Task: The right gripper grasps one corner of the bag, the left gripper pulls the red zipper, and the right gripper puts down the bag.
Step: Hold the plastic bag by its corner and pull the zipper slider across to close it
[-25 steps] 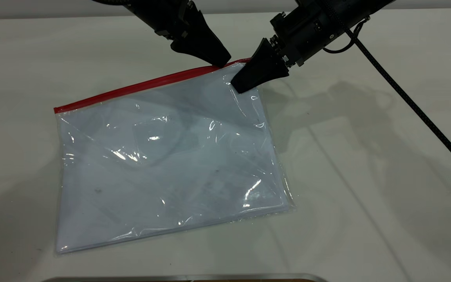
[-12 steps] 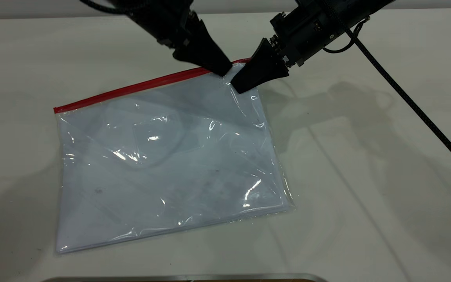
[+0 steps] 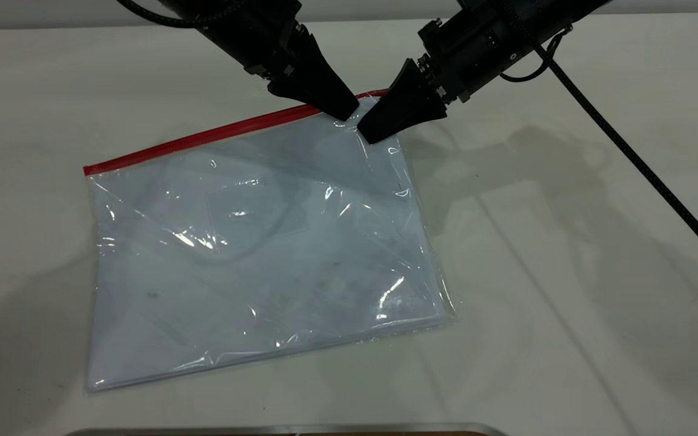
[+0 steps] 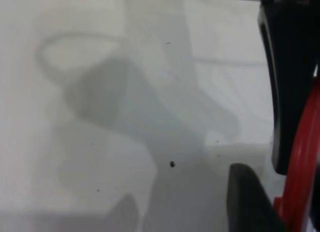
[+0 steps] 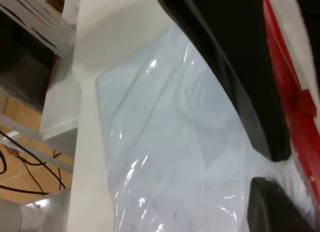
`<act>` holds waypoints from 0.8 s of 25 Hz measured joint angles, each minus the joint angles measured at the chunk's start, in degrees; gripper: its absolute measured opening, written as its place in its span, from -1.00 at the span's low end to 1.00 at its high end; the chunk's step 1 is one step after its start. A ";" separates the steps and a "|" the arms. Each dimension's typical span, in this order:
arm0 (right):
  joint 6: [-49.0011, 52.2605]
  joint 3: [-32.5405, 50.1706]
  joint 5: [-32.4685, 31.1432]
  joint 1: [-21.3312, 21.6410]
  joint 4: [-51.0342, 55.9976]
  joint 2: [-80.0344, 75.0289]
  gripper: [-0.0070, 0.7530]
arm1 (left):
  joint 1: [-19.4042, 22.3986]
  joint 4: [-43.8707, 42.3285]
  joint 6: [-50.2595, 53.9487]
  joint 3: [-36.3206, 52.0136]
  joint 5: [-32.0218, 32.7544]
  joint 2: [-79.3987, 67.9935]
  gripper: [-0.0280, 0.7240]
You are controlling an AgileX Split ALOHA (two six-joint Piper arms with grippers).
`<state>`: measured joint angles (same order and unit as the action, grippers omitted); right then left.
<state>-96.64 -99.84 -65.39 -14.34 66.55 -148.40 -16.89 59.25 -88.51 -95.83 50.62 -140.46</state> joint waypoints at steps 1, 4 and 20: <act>0.00 0.00 0.13 0.00 0.14 0.00 -0.89 | 0.00 0.00 0.00 0.00 0.13 0.00 -0.16; 0.00 0.00 0.31 0.00 0.13 0.00 -0.89 | -0.16 0.00 -0.05 0.00 0.44 0.00 -0.43; 0.93 0.00 0.07 1.01 0.50 -0.07 -0.89 | -0.27 -0.52 -0.36 -0.22 0.48 0.00 -0.72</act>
<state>-95.71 -99.84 -65.32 -13.33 67.05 -148.46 -17.16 58.73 -88.86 -96.05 51.10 -140.46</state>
